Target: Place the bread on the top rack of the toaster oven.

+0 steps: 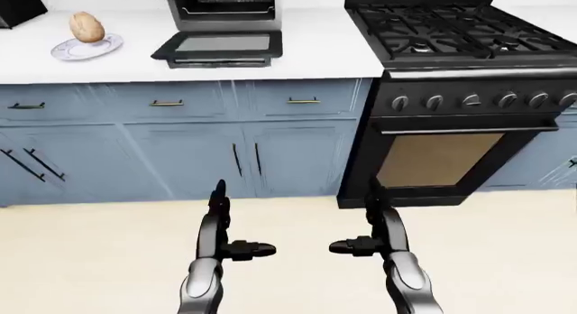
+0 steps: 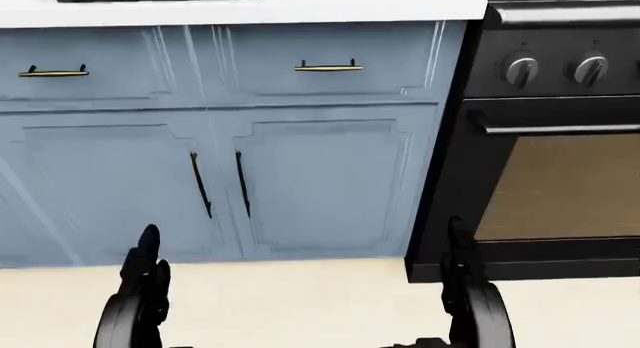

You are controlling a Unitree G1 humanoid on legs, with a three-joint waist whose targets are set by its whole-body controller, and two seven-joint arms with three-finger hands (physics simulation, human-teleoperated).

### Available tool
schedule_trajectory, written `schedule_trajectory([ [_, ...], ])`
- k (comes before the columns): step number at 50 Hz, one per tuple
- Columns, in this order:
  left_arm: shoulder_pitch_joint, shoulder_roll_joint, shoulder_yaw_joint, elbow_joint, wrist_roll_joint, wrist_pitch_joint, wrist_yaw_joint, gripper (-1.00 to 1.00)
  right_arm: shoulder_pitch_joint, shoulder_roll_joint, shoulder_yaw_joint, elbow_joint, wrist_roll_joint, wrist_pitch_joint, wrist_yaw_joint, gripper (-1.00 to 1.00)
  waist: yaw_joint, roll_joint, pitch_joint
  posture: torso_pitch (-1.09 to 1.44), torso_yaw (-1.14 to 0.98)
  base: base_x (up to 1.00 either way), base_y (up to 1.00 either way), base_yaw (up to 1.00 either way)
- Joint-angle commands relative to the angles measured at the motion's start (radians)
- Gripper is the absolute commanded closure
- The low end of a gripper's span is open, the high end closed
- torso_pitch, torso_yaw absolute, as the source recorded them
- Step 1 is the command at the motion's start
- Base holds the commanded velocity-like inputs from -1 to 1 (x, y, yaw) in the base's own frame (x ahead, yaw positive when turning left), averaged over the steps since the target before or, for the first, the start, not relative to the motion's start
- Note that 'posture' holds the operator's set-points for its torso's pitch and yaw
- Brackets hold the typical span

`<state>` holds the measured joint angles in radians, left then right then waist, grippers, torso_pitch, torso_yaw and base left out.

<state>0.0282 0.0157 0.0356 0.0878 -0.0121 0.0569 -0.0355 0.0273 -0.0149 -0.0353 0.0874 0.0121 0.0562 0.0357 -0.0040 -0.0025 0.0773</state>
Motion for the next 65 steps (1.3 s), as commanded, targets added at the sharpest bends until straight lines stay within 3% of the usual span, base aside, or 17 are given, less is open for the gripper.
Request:
schedule_trajectory([
  [1,-0.058,-0.009,-0.018,-0.059,0.0,-0.093,-0.003,-1.0,-0.02,-0.009,0.002,-0.174,0.002,0.011,0.003,-1.0,-0.002,-0.008,-0.001,0.0,0.0,0.0,0.0,0.0],
  [3,-0.062,-0.001,-0.023,-0.105,0.014,-0.067,-0.007,-1.0,-0.025,-0.013,-0.002,-0.224,-0.002,0.037,0.011,-1.0,0.005,-0.003,-0.064,0.0,0.0,0.0,0.0,0.0],
  [5,-0.067,0.004,-0.017,-0.177,0.013,-0.012,-0.009,-1.0,-0.034,-0.016,-0.006,-0.265,-0.005,0.071,0.016,-1.0,0.005,-0.008,-0.022,0.0,0.0,0.0,0.0,0.0],
  [8,-0.077,0.009,-0.009,-0.264,0.005,0.065,-0.019,-1.0,-0.048,-0.017,-0.008,-0.31,-0.01,0.116,0.022,-1.0,0.004,-0.011,-0.075,0.0,0.0,0.0,0.0,0.0],
  [25,-0.282,0.087,0.077,-0.471,0.013,0.321,-0.043,-1.0,-0.253,-0.058,-0.023,-0.618,-0.05,0.487,0.082,-1.0,0.01,-0.004,-0.093,0.0,0.0,0.0,0.0,0.0],
  [26,-0.289,0.089,0.083,-0.48,0.005,0.339,-0.043,-1.0,-0.256,-0.06,-0.021,-0.622,-0.055,0.491,0.086,-1.0,0.008,0.003,-0.109,0.0,0.0,0.0,0.13,0.0],
  [29,-0.321,0.103,0.093,-0.525,-0.006,0.393,-0.04,-1.0,-0.277,-0.059,-0.028,-0.631,-0.051,0.504,0.084,-1.0,0.003,-0.012,-0.082,0.0,0.0,0.0,0.25,0.0],
  [31,-0.339,0.11,0.095,-0.534,-0.007,0.412,-0.036,-1.0,-0.276,-0.057,-0.024,-0.616,-0.053,0.49,0.083,-1.0,0.0,-0.012,-0.085,0.0,0.0,0.0,0.25,0.0],
  [34,-0.355,0.114,0.093,-0.548,-0.004,0.43,-0.034,-1.0,-0.28,-0.058,-0.026,-0.62,-0.051,0.49,0.084,-1.0,-0.002,0.026,-0.078,0.0,0.0,0.0,0.27,0.0],
  [37,-0.367,0.121,0.098,-0.567,-0.008,0.452,-0.033,-1.0,-0.277,-0.059,-0.024,-0.637,-0.048,0.496,0.086,-1.0,-0.007,0.092,-0.076,0.0,0.0,0.0,0.35,0.0],
  [38,-0.368,0.123,0.1,-0.57,-0.009,0.454,-0.034,-1.0,-0.276,-0.056,-0.027,-0.637,-0.044,0.492,0.085,-1.0,0.003,0.052,-0.074,0.0,0.0,0.0,0.34,0.0],
  [40,-0.375,0.127,0.107,-0.572,-0.013,0.461,-0.031,-1.0,-0.272,-0.058,-0.029,-0.64,-0.045,0.493,0.085,-1.0,0.0,0.063,-0.065,0.0,0.0,0.0,0.34,0.0],
  [52,-0.387,0.145,0.125,-0.586,-0.035,0.471,-0.017,-1.0,-0.375,-0.087,-0.043,-0.674,-0.04,0.597,0.08,-1.0,0.01,-0.053,-0.069,0.0,0.0,0.01,0.26,0.0],
  [55,-0.369,0.146,0.125,-0.606,-0.034,0.473,-0.019,-1.0,-0.381,-0.085,-0.041,-0.672,-0.042,0.581,0.077,-1.0,0.001,-0.009,-0.071,0.0,0.0,0.02,0.06,0.0],
  [59,-0.385,0.154,0.13,-0.612,-0.031,0.487,-0.024,-1.0,-0.399,-0.088,-0.042,-0.689,-0.047,0.606,0.085,-1.0,0.01,-0.025,-0.083,0.0,0.0,0.02,0.08,0.0],
  [63,-0.405,0.16,0.133,-0.636,-0.034,0.514,-0.021,-1.0,-0.413,-0.097,-0.047,-0.706,-0.047,0.623,0.091,-1.0,0.004,0.019,-0.062,0.0,0.0,0.05,0.13,0.0],
  [65,-0.419,0.167,0.139,-0.639,-0.033,0.521,-0.017,-1.0,-0.423,-0.104,-0.055,-0.718,-0.045,0.632,0.092,-1.0,-0.004,0.062,-0.064,0.0,0.0,0.15,0.23,0.0],
])
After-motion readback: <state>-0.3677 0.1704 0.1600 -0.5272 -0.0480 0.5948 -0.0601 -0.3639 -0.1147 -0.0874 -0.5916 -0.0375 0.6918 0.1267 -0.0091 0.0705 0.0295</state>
